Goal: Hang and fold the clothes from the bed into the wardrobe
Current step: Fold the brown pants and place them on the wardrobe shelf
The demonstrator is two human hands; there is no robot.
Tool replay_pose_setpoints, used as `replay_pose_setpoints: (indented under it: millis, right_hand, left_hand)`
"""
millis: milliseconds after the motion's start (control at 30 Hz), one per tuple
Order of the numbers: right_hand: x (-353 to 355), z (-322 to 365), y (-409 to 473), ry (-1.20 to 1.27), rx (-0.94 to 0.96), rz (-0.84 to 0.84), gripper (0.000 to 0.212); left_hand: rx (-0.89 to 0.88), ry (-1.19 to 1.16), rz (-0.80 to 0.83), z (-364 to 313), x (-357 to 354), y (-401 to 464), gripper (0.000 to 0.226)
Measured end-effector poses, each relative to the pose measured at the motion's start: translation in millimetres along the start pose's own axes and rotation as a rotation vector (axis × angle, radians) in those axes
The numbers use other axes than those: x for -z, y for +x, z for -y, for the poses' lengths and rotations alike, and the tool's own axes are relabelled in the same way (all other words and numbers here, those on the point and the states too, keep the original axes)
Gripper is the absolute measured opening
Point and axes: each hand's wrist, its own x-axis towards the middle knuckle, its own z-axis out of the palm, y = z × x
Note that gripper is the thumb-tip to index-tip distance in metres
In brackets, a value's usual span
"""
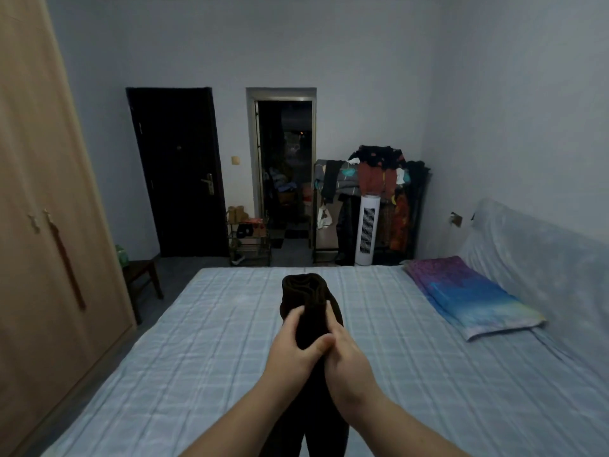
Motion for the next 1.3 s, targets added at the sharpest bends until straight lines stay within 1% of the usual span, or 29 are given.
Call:
replay_pose_setpoints:
  millis: [100, 133, 167, 200, 233, 267, 300, 333, 367, 400, 467, 533, 600, 667, 767, 867, 933, 967, 1067, 1133, 1200, 1300]
  right_hand:
    - [7.9, 9.2, -9.2, 0.096, -0.004, 0.04, 0.046]
    - [12.6, 17.7, -12.2, 0.047, 0.009, 0.029, 0.047]
    - [20.8, 24.6, -11.6, -0.039, 0.05, 0.001, 0.045]
    - [30.8, 35.0, -9.4, -0.154, 0.114, -0.039, 0.038]
    - [41.2, 45.6, -5.4, -0.303, 0.192, -0.087, 0.029]
    - [50.4, 56.4, -0.9, -0.444, 0.257, -0.125, 0.026]
    - [58.3, 67.0, 5.1, -0.575, 0.297, -0.13, 0.035]
    - [61.1, 78.8, 10.0, -0.675, 0.321, -0.089, 0.048]
    - [60.1, 91.3, 13.6, -0.742, 0.329, -0.006, 0.057]
    - [56.3, 102.4, 16.8, -0.778, 0.311, 0.094, 0.062]
    - [50.0, 119.5, 22.9, -0.789, 0.218, 0.274, 0.066]
    - [43.2, 128.5, 25.1, -0.816, 0.145, 0.385, 0.07]
    - [37.2, 129.5, 26.4, -0.904, 0.122, 0.432, 0.072]
    - [31.2, 128.6, 28.1, -0.991, 0.157, 0.439, 0.069]
    - [29.1, 126.6, 35.4, -1.085, 0.178, 0.471, 0.064]
    - [31.0, 122.1, 39.9, -1.196, 0.193, 0.493, 0.062]
    - [31.4, 118.4, 40.4, -1.215, 0.212, 0.507, 0.052]
    - [32.5, 116.7, 40.0, -1.201, 0.199, 0.516, 0.047]
    - [40.9, 111.9, 37.6, -1.072, 0.077, 0.546, 0.035]
    - [45.6, 107.2, 34.4, -0.98, 0.017, 0.545, 0.03]
    - [47.4, 99.8, 31.1, -0.995, 0.029, 0.493, 0.026]
    - [47.6, 88.4, 26.9, -0.992, 0.101, 0.347, 0.021]
  left_hand:
    - [-0.034, 0.001, -0.076, -7.2, 13.6, -0.9, 0.035]
    - [-0.04, 0.025, -0.083, -10.3, 23.3, 1.0, 0.033]
    - [-0.044, 0.043, -0.072, -13.3, 34.6, 3.4, 0.03]
    - [-0.044, 0.062, -0.045, -16.9, 46.5, 5.7, 0.028]
    - [-0.04, 0.078, 0.002, -22.7, 56.9, 6.8, 0.028]
    - [-0.035, 0.094, 0.052, -27.9, 66.7, 8.5, 0.028]
    - [-0.04, 0.103, 0.098, -34.0, 75.0, 9.8, 0.029]
    - [-0.052, 0.112, 0.137, -39.9, 82.3, 11.0, 0.029]
    - [-0.069, 0.128, 0.178, -46.0, 88.9, 11.4, 0.03]
    - [-0.09, 0.15, 0.22, -51.6, 94.5, 12.1, 0.031]
    - [-0.13, 0.198, 0.299, -61.5, 103.0, 14.2, 0.034]
    - [-0.148, 0.23, 0.351, -68.1, 108.5, 17.6, 0.036]
    - [-0.154, 0.254, 0.39, -73.0, 111.9, 20.1, 0.034]
    - [-0.16, 0.278, 0.418, -74.8, 114.9, 21.3, 0.033]
    - [-0.156, 0.244, 0.401, -74.8, 119.8, 21.7, 0.034]
    - [-0.149, 0.258, 0.404, -70.2, 122.4, 22.1, 0.025]
    - [-0.15, 0.264, 0.419, -66.1, 120.9, 20.3, 0.026]
    - [-0.15, 0.254, 0.4, -64.4, 120.6, 19.1, 0.028]
    - [-0.115, 0.182, 0.282, -58.8, 124.7, 19.3, 0.035]
    - [-0.091, 0.172, 0.231, -54.1, 128.4, 21.3, 0.037]
    - [-0.094, 0.2, 0.225, -48.7, 127.2, 22.4, 0.032]
    - [-0.098, 0.212, 0.215, -46.0, 117.4, 20.7, 0.028]
